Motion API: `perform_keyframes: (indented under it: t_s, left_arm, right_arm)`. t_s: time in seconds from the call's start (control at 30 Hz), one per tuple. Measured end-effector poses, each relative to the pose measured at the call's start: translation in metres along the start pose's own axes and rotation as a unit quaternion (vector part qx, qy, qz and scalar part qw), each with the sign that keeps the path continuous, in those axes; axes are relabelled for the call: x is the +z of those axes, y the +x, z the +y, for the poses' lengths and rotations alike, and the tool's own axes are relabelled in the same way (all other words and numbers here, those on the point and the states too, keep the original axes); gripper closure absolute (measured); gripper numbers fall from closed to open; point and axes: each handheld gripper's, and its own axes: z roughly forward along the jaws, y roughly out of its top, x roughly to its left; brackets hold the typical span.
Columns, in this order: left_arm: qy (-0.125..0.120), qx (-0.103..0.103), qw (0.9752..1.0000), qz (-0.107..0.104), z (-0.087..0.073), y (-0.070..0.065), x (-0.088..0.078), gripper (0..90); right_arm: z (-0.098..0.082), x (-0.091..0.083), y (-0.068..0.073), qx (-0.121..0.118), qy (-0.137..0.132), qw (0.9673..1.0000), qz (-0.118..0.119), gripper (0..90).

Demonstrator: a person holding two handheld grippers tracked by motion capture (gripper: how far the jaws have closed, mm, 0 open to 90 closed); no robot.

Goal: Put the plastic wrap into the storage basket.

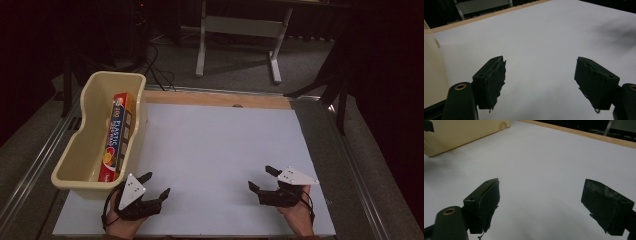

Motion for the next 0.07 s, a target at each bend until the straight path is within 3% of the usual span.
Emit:
perform_keyframes:
  t_s: [0.07]
  left_arm:
    - [0.0,0.0,1.0,0.0,0.0001,0.0,0.0001,24.4]
  right_arm:
    - [-0.0005,0.0011,-0.0006,-0.002,0.001,1.0,0.001,14.0]
